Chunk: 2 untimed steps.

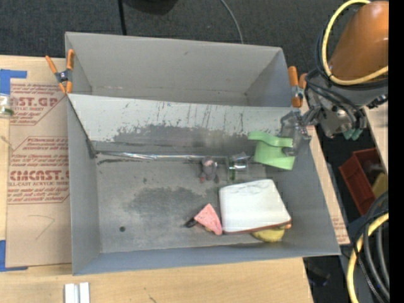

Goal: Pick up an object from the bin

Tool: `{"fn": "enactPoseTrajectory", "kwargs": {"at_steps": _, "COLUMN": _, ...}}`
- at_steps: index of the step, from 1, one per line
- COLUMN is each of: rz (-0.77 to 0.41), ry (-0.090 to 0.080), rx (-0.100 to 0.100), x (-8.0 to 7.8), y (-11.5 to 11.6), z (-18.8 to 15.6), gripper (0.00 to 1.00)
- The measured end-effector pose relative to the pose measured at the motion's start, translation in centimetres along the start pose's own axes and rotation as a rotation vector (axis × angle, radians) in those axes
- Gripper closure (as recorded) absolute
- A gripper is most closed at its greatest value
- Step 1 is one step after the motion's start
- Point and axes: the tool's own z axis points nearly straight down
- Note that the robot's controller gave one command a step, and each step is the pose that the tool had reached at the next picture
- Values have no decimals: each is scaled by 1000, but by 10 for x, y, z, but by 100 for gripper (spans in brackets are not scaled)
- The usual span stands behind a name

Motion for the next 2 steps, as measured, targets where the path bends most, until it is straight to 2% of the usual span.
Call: {"fn": "enactPoseTrajectory", "kwargs": {"at_steps": 2, "rz": 0, "ry": 0, "rx": 0, "x": 0, "y": 0, "z": 0, "gripper": 100}}
